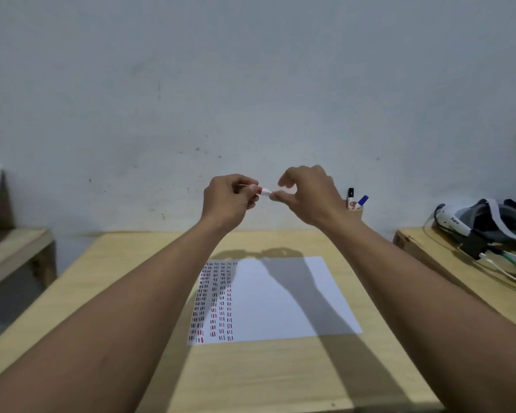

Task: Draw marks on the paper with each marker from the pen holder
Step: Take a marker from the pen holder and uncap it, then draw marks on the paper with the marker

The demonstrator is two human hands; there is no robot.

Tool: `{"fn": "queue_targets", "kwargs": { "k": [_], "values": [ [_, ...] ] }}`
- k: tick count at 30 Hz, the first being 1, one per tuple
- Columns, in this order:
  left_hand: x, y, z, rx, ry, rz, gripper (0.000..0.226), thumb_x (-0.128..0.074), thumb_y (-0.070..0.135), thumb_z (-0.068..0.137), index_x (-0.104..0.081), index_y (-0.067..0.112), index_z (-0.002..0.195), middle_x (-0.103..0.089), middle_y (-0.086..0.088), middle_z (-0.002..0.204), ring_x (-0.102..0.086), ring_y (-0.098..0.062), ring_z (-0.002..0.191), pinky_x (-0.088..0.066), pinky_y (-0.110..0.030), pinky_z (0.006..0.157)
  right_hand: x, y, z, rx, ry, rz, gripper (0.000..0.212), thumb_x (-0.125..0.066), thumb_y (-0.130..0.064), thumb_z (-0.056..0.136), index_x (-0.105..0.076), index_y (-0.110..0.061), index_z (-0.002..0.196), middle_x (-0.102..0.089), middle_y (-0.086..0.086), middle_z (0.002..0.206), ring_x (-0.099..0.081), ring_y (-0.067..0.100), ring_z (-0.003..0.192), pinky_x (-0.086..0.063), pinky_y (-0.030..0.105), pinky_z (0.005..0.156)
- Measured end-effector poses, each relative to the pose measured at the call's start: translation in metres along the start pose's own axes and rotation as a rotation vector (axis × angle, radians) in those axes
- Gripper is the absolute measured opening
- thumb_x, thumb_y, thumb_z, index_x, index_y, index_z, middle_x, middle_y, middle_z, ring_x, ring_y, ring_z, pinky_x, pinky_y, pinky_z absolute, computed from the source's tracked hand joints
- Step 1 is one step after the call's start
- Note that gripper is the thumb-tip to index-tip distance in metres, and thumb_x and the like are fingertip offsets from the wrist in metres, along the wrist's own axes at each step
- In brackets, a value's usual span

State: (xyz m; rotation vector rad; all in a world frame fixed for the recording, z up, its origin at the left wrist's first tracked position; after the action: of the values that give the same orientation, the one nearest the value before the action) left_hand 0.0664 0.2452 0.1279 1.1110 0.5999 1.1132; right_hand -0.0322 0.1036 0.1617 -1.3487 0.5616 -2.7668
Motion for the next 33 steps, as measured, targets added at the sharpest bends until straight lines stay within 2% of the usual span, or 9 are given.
{"fn": "queue_targets", "kwargs": {
  "k": [3, 5, 8, 11, 16, 19, 25, 30, 33],
  "values": [
    [0.015, 0.001, -0.001, -0.012, 0.117, -0.019, 0.01, -0.066, 0.006, 0.093, -0.074, 0.01, 0.089, -0.074, -0.009, 0.079, -0.072, -0.018, 0.073, -0.062, -0.035, 0.079, 0.009, -0.017, -0.023, -0.104, 0.239, 0.062, 0.04, -0.06, -0.05, 0.094, -0.063, -0.013, 0.077, -0.064, -0.002, 0.07, -0.057, 0.024, 0.073, -0.042, 0.035, 0.062],
    [0.021, 0.001, -0.001, -0.005, 0.124, -0.047, 0.01, -0.065, 0.007, 0.094, -0.073, 0.01, 0.09, -0.074, -0.009, 0.081, -0.072, -0.018, 0.075, -0.062, -0.036, 0.08, -0.014, -0.011, -0.034, -0.426, 0.094, 0.457, 0.048, -0.057, -0.054, 0.094, -0.061, -0.011, 0.073, -0.057, -0.002, 0.062, -0.053, 0.021, 0.06, -0.04, 0.032, 0.057],
    [0.022, -0.002, -0.005, 0.015, 0.038, -0.056, 0.01, -0.064, 0.007, 0.096, -0.074, 0.005, 0.096, -0.073, -0.012, 0.086, -0.073, -0.018, 0.079, -0.062, -0.039, 0.082, -0.063, -0.022, -0.05, -0.814, -0.153, 1.277, 0.036, -0.065, -0.047, 0.095, -0.061, -0.012, 0.088, -0.051, -0.001, 0.062, -0.044, 0.012, 0.05, -0.04, 0.024, 0.045],
    [0.023, -0.005, -0.013, 0.014, -0.028, -0.02, 0.012, -0.063, 0.01, 0.097, -0.073, 0.004, 0.096, -0.073, -0.014, 0.089, -0.072, -0.018, 0.078, -0.062, -0.038, 0.081, -0.078, -0.031, -0.05, -0.911, -0.052, 1.62, 0.022, -0.066, -0.026, 0.099, -0.061, -0.009, 0.085, -0.05, 0.0, 0.062, -0.043, 0.008, 0.044, -0.04, 0.016, 0.038],
    [0.044, -0.019, -0.019, 0.047, 0.028, 0.011, 0.024, -0.063, 0.018, 0.098, -0.075, -0.003, 0.094, -0.066, -0.007, 0.07, -0.063, -0.018, 0.064, -0.063, -0.039, 0.08, -0.085, -0.038, -0.049, -0.799, 0.015, 1.58, 0.02, -0.064, -0.012, 0.098, -0.064, -0.004, 0.08, -0.055, 0.003, 0.061, -0.05, 0.008, 0.045, -0.048, 0.015, 0.046],
    [0.061, -0.032, -0.019, 0.099, 0.027, 0.06, 0.024, -0.062, 0.02, 0.098, -0.075, 0.0, 0.094, -0.066, -0.007, 0.072, -0.063, -0.018, 0.066, -0.063, -0.042, 0.078, -0.09, -0.036, -0.052, -0.77, -0.015, 1.459, 0.015, -0.066, -0.013, 0.095, -0.066, -0.005, 0.082, -0.057, 0.002, 0.062, -0.051, 0.008, 0.047, -0.048, 0.017, 0.047],
    [0.101, -0.065, -0.026, 0.134, 0.066, 0.543, 0.008, -0.071, 0.015, 0.088, -0.071, 0.008, 0.092, -0.076, -0.005, 0.081, -0.07, -0.02, 0.072, -0.057, -0.029, 0.062, -0.109, -0.032, -0.06, -0.739, -0.106, 1.242, 0.014, -0.067, -0.016, 0.092, -0.066, -0.011, 0.08, -0.059, 0.001, 0.066, -0.049, 0.012, 0.055, -0.045, 0.023, 0.05],
    [0.111, -0.109, -0.036, 0.19, 0.056, 0.77, 0.017, -0.072, 0.011, 0.086, -0.079, 0.007, 0.101, -0.074, -0.014, 0.096, -0.07, -0.032, 0.093, -0.055, -0.025, 0.072, -0.129, -0.031, -0.065, -0.706, -0.156, 1.151, 0.014, -0.067, -0.019, 0.092, -0.066, -0.012, 0.08, -0.06, 0.001, 0.068, -0.05, 0.012, 0.055, -0.045, 0.022, 0.047],
    [0.103, -0.132, -0.043, 0.2, 0.027, 0.878, 0.024, -0.056, 0.004, 0.094, -0.072, -0.007, 0.108, -0.072, -0.022, 0.107, -0.067, -0.035, 0.101, -0.038, -0.003, 0.042, -0.137, -0.03, -0.068, -0.676, -0.18, 1.113, 0.014, -0.066, -0.02, 0.094, -0.067, -0.012, 0.083, -0.06, 0.0, 0.07, -0.05, 0.012, 0.055, -0.044, 0.021, 0.046]
  ]
}}
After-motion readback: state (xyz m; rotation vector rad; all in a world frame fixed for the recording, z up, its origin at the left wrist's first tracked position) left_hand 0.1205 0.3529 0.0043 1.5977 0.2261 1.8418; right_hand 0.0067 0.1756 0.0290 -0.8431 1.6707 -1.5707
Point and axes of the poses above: each hand's wrist, its own z-axis towards the middle knuckle, its own x-axis out of the back of the hand, y = z × x, the point moved 7 cm from there along z, towards the middle knuckle
